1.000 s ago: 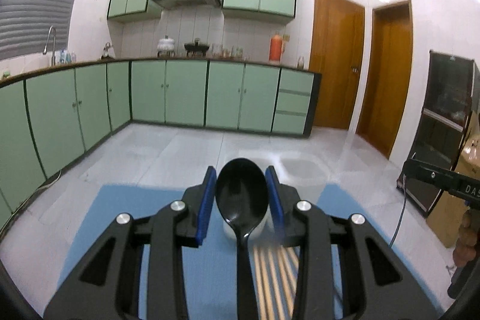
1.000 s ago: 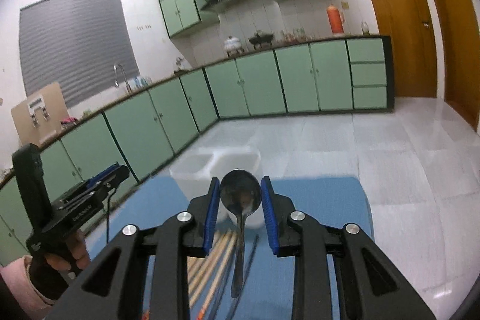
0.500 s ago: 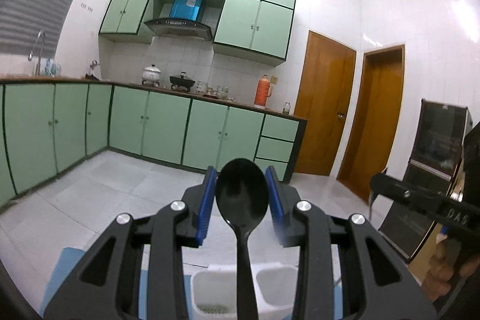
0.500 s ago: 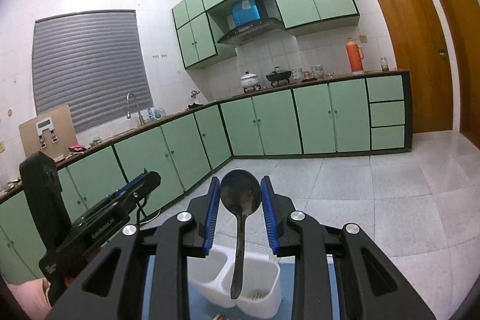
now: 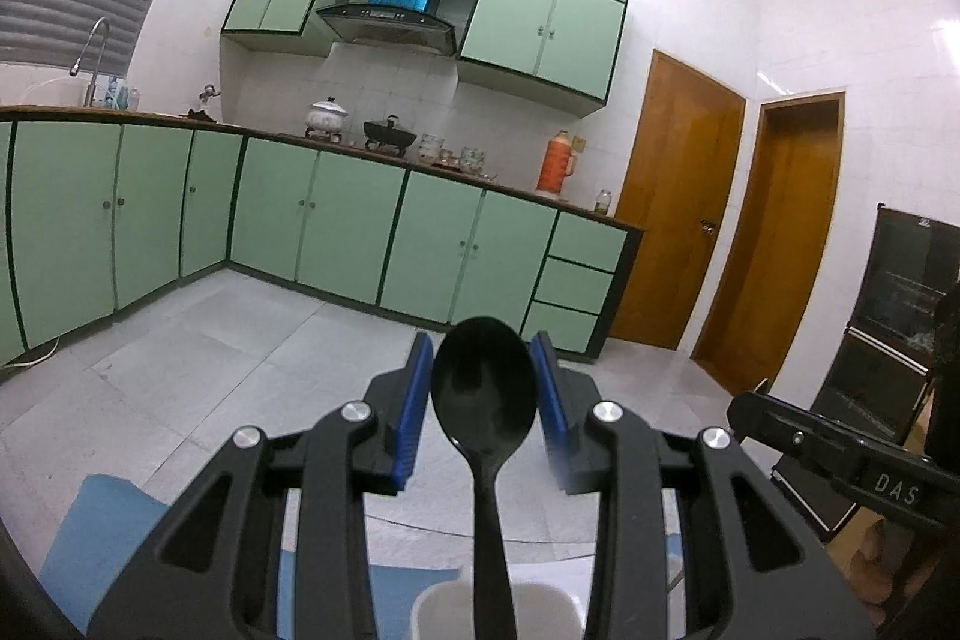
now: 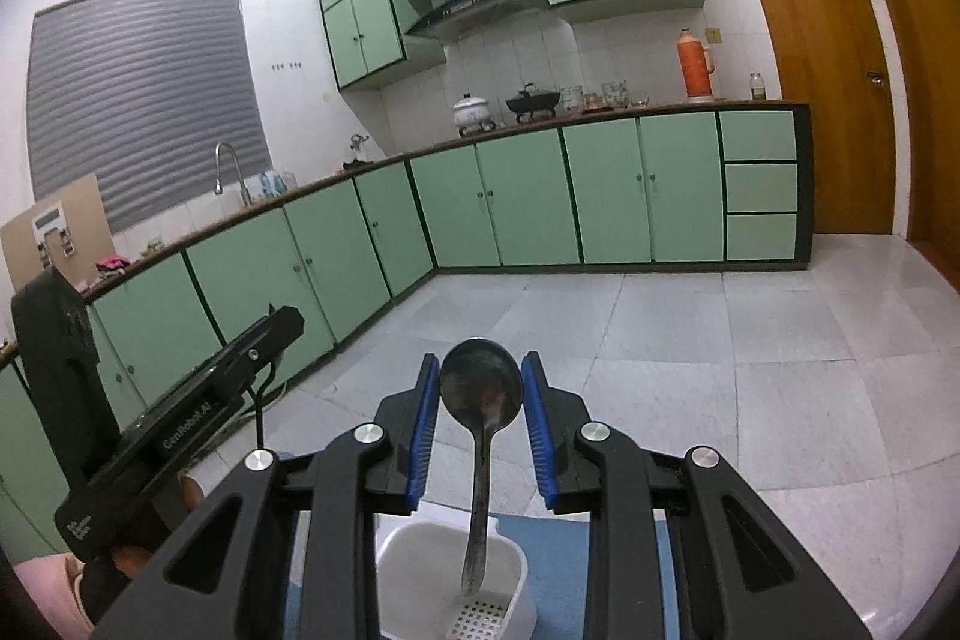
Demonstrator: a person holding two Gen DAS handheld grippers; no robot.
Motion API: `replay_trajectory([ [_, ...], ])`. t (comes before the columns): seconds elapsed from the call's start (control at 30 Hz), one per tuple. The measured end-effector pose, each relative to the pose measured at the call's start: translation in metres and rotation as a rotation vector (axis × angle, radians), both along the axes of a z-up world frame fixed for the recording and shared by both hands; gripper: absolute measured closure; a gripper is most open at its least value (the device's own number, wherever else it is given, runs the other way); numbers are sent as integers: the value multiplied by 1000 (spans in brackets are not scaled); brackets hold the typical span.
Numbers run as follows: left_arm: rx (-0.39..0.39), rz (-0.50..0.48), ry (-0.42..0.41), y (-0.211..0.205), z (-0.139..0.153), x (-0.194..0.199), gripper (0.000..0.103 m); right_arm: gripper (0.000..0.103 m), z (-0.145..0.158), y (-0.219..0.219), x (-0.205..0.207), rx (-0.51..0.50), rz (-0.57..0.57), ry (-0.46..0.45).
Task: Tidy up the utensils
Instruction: 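Lower both spoons into the white caddy and open both tools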
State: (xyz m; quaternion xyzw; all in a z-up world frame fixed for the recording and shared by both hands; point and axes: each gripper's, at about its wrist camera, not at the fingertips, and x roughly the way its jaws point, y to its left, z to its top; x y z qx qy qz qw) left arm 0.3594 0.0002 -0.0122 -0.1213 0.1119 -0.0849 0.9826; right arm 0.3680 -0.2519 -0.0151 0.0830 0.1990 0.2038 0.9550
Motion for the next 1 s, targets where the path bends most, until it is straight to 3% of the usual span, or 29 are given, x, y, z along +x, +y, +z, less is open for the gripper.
replay_trajectory([
  [0.2,-3,13,32,5,-21,4,71,76,-18,11,7,7,8,30],
  [0.77,-10,22,67,16,-41,5,70,76,-42,15,0,0,49,56],
  [0.83,-18,15,79,17,-43,4,68,75,-43,17,-1,-5,58,65],
  [0.87,-26,11,86,18,-43,3,62,75,-44,17,-2,-7,63,69],
  [1.0,-28,11,91,20,-44,-3,55,62,-42,14,-7,11,57,71],
])
